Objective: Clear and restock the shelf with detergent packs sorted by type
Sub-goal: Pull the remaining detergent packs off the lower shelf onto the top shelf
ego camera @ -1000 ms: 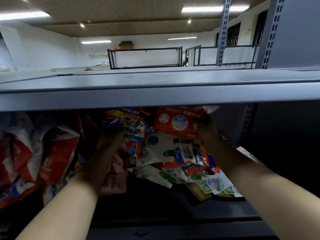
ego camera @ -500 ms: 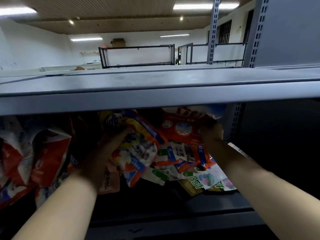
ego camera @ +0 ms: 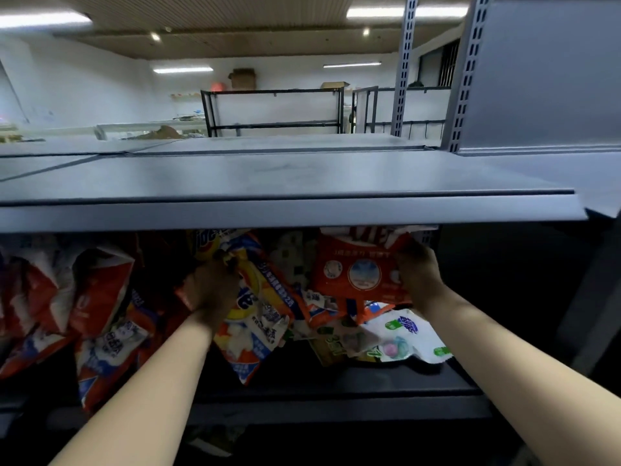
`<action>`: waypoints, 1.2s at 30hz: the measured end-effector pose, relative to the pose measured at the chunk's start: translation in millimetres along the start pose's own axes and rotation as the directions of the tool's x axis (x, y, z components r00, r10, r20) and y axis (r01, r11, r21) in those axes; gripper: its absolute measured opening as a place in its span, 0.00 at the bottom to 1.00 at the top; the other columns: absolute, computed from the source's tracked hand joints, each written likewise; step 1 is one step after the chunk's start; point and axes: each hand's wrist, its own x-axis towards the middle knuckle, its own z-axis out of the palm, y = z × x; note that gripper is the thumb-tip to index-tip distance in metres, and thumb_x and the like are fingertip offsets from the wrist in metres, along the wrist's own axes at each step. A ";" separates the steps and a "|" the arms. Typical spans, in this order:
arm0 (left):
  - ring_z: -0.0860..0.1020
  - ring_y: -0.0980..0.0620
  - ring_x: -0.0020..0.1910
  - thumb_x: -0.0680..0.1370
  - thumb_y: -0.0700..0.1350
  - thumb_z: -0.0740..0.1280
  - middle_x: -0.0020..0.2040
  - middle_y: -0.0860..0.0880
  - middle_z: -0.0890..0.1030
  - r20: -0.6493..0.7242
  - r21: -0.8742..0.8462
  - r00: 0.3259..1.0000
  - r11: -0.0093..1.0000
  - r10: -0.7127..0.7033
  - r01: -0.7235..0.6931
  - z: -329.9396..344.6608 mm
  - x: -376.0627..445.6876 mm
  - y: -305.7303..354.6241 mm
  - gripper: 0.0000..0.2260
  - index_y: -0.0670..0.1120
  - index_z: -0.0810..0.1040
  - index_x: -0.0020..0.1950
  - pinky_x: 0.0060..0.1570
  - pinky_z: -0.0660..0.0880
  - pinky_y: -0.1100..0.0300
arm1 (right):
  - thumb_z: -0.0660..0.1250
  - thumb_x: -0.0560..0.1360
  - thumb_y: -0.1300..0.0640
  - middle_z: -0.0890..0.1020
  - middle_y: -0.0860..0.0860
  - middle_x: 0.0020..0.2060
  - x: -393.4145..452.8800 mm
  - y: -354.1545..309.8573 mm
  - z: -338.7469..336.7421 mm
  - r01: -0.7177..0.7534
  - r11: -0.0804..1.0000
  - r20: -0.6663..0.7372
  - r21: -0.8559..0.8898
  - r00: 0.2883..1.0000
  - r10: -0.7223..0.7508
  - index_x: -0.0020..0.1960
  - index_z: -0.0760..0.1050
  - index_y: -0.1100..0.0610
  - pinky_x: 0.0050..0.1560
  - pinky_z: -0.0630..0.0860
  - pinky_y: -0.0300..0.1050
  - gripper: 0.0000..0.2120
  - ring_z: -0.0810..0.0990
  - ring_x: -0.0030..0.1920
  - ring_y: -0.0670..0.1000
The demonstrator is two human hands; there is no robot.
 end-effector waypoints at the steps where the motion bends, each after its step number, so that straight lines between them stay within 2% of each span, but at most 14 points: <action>1: 0.77 0.38 0.56 0.82 0.53 0.56 0.56 0.37 0.79 -0.074 0.008 0.997 1.000 0.029 -0.029 -6.2 -8.9 7.9 0.20 0.40 0.76 0.61 0.52 0.71 0.51 | 0.61 0.71 0.47 0.83 0.55 0.45 -13.5 -5.9 -8.6 0.025 1.000 -0.006 -0.015 1.000 -0.025 0.45 0.77 0.49 0.52 0.79 0.61 0.09 0.82 0.47 0.62; 4: 0.78 0.36 0.54 0.82 0.54 0.54 0.55 0.36 0.80 -0.147 0.004 0.989 1.000 -0.023 0.024 -13.3 -35.4 17.3 0.21 0.42 0.76 0.62 0.47 0.70 0.53 | 0.57 0.76 0.52 0.81 0.54 0.47 -41.0 -13.4 -32.7 0.053 0.989 -0.099 -0.137 0.993 -0.067 0.51 0.77 0.47 0.56 0.75 0.56 0.10 0.79 0.50 0.61; 7: 0.77 0.36 0.54 0.82 0.54 0.52 0.56 0.35 0.79 -0.221 -0.056 0.972 0.996 -0.080 0.069 -10.8 -67.2 27.2 0.21 0.42 0.74 0.65 0.49 0.72 0.50 | 0.55 0.78 0.55 0.79 0.53 0.43 -63.4 -10.9 -53.9 0.101 0.972 -0.136 -0.212 0.982 -0.132 0.51 0.77 0.50 0.52 0.73 0.53 0.11 0.78 0.50 0.62; 10: 0.78 0.35 0.52 0.82 0.54 0.51 0.52 0.35 0.80 -0.241 -0.083 0.968 0.995 -0.074 0.055 -9.9 -92.4 44.0 0.21 0.41 0.75 0.60 0.48 0.71 0.50 | 0.57 0.79 0.54 0.79 0.52 0.40 -84.2 -6.4 -71.8 0.193 0.952 -0.195 -0.238 0.951 -0.242 0.52 0.78 0.52 0.48 0.70 0.49 0.11 0.78 0.48 0.59; 13: 0.78 0.34 0.49 0.82 0.51 0.54 0.48 0.35 0.80 -0.240 -0.130 0.970 0.991 -0.045 0.014 -9.4 -114.3 53.0 0.18 0.40 0.76 0.53 0.45 0.69 0.50 | 0.57 0.80 0.53 0.82 0.50 0.41 -99.5 -3.9 -88.9 0.241 0.924 -0.209 -0.298 0.928 -0.309 0.55 0.79 0.50 0.47 0.74 0.48 0.12 0.80 0.46 0.57; 16: 0.78 0.35 0.47 0.80 0.46 0.57 0.47 0.35 0.80 -0.227 -0.176 0.974 0.984 -0.020 -0.021 -11.8 -129.4 58.2 0.12 0.39 0.75 0.51 0.42 0.67 0.51 | 0.56 0.79 0.55 0.80 0.49 0.34 -115.2 -4.2 -106.1 0.259 0.898 -0.238 -0.355 0.904 -0.355 0.48 0.78 0.50 0.42 0.72 0.48 0.11 0.78 0.38 0.54; 20: 0.78 0.33 0.47 0.82 0.50 0.55 0.47 0.33 0.80 -0.309 -0.226 0.950 0.967 0.046 -0.120 -26.6 -156.4 69.3 0.18 0.37 0.76 0.52 0.42 0.67 0.51 | 0.58 0.78 0.56 0.78 0.48 0.27 -143.4 -6.5 -129.5 0.314 0.882 -0.332 -0.350 0.839 -0.431 0.36 0.73 0.55 0.37 0.72 0.46 0.14 0.77 0.31 0.50; 24: 0.78 0.34 0.44 0.82 0.54 0.54 0.44 0.36 0.81 -0.327 -0.284 0.941 0.941 0.083 -0.181 -42.3 -182.9 79.9 0.21 0.38 0.76 0.50 0.41 0.68 0.50 | 0.60 0.78 0.57 0.78 0.49 0.26 -166.9 -6.7 -160.6 0.344 0.875 -0.365 -0.339 0.809 -0.460 0.33 0.72 0.56 0.32 0.74 0.41 0.15 0.78 0.28 0.46; 28: 0.72 0.43 0.37 0.82 0.52 0.55 0.38 0.45 0.76 -0.313 -0.406 0.946 0.889 0.080 -0.210 -57.2 -211.0 98.9 0.18 0.39 0.74 0.43 0.40 0.63 0.55 | 0.56 0.74 0.52 0.76 0.46 0.24 -190.1 -7.7 -194.1 0.357 0.866 -0.401 -0.350 0.779 -0.483 0.30 0.70 0.54 0.29 0.69 0.33 0.15 0.77 0.26 0.43; 29: 0.70 0.44 0.37 0.82 0.52 0.55 0.37 0.46 0.75 -0.305 -0.433 0.949 0.875 0.081 -0.214 -60.9 -217.9 105.7 0.18 0.40 0.74 0.43 0.40 0.63 0.55 | 0.55 0.73 0.51 0.76 0.46 0.23 -195.0 -7.4 -204.4 0.358 0.873 -0.425 -0.332 0.769 -0.477 0.29 0.69 0.53 0.28 0.69 0.33 0.15 0.76 0.25 0.43; 32: 0.71 0.43 0.39 0.82 0.51 0.56 0.39 0.44 0.75 -0.280 -0.490 0.953 0.837 0.116 -0.246 -69.1 -237.4 132.6 0.17 0.42 0.74 0.42 0.41 0.65 0.54 | 0.55 0.72 0.51 0.77 0.49 0.24 -205.2 -8.4 -241.7 0.361 0.895 -0.506 -0.264 0.738 -0.447 0.29 0.70 0.55 0.31 0.76 0.44 0.16 0.77 0.26 0.47; 36: 0.70 0.42 0.39 0.82 0.51 0.56 0.39 0.44 0.75 -0.257 -0.538 0.949 0.788 0.184 -0.299 -73.1 -268.2 184.6 0.16 0.42 0.73 0.41 0.40 0.63 0.55 | 0.54 0.72 0.51 0.77 0.49 0.24 -208.9 -11.3 -298.7 0.352 0.891 -0.597 -0.288 0.661 -0.454 0.29 0.70 0.56 0.33 0.77 0.48 0.17 0.78 0.27 0.50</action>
